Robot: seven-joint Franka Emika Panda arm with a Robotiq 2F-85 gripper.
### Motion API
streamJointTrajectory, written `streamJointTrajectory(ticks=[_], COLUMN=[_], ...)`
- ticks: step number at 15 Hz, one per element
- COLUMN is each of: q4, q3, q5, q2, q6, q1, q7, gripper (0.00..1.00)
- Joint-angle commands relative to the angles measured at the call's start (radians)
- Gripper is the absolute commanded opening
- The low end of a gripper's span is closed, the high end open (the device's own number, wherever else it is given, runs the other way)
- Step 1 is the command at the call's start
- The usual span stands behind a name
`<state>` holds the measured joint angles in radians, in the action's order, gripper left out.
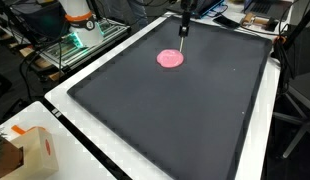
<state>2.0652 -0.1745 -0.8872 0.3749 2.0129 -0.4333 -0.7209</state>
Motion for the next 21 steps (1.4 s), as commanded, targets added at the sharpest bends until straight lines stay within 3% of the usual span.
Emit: streamJointTrajectory(ticks=[1,13,21], q4=[0.031,0.028,0.024], q3=[-0.017,-0.024,-0.027], q5=[-0.027,0.022,0.169], q2=[-0.013,-0.062,-0.137], q6=[-0.016,-0.006,0.024], q1=[0.001,0.05,0.116], q7=[-0.045,0.018,0.221], gripper=[0.03,0.03,0.03])
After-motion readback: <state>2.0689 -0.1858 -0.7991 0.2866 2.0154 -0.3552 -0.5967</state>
